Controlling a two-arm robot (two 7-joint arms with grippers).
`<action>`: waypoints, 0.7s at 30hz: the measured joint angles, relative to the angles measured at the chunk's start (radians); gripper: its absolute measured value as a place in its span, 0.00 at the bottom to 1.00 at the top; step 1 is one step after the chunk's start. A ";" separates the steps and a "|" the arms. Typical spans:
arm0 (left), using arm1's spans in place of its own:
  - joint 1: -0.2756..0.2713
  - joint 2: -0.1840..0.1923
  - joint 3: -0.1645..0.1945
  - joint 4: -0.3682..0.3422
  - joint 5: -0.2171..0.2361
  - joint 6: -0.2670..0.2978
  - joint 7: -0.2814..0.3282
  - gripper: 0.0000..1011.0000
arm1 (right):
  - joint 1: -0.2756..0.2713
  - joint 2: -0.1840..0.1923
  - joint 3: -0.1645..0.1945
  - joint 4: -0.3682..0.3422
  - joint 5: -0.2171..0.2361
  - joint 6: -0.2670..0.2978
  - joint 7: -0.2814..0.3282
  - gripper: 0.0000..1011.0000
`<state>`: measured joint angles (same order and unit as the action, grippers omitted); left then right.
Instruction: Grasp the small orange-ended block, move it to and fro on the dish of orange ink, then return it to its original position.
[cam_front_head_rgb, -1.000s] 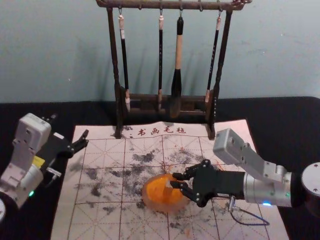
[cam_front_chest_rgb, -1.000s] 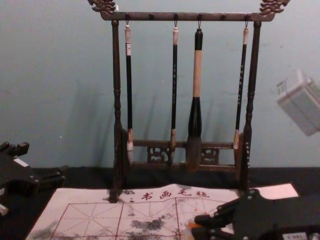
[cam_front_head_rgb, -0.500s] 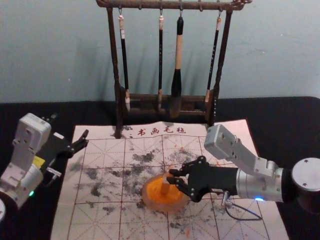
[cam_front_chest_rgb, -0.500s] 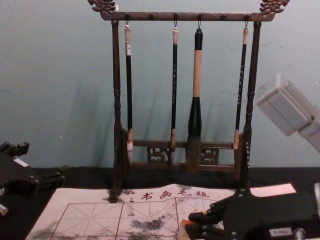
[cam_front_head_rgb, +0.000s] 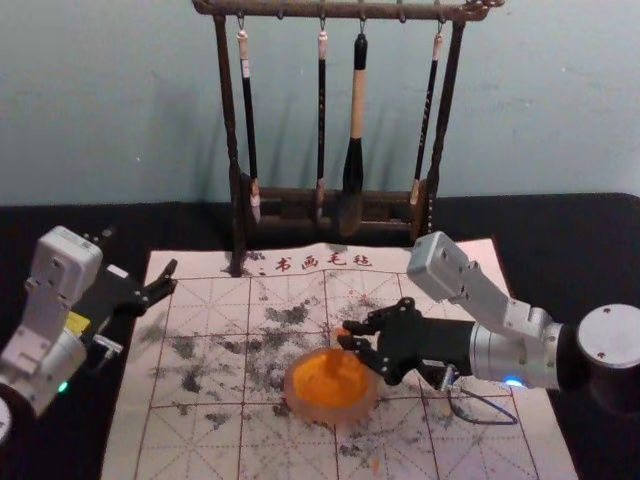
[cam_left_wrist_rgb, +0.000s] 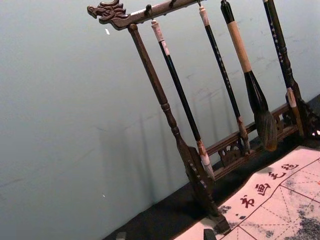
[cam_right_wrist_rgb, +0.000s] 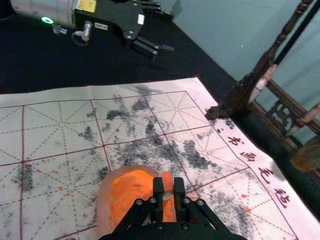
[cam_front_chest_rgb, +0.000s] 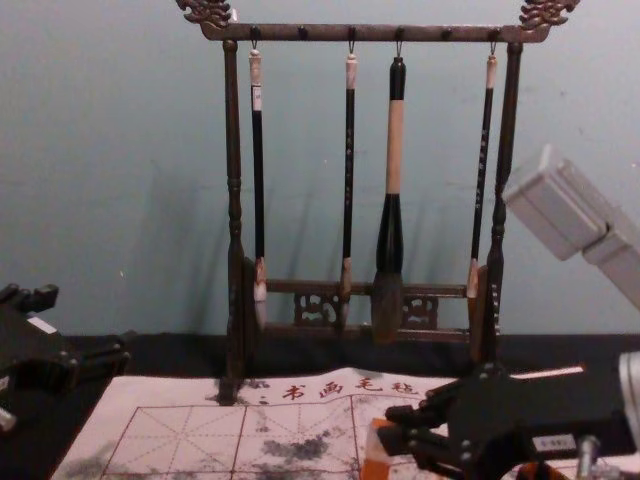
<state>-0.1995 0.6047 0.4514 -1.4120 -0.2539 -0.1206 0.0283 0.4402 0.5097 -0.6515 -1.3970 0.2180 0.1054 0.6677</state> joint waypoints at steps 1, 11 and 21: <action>0.000 0.000 0.000 0.000 0.000 0.000 0.000 0.99 | 0.000 0.000 0.002 0.001 0.000 0.000 -0.001 0.10; 0.000 0.000 0.000 0.000 0.000 0.000 0.000 0.99 | -0.024 0.032 0.026 -0.030 0.014 -0.001 -0.001 0.10; 0.000 0.000 0.000 0.000 0.000 0.000 0.000 0.99 | -0.070 0.074 0.033 -0.099 0.037 -0.001 0.017 0.10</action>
<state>-0.1995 0.6047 0.4514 -1.4120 -0.2539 -0.1206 0.0283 0.3706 0.5832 -0.6185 -1.4960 0.2553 0.1043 0.6846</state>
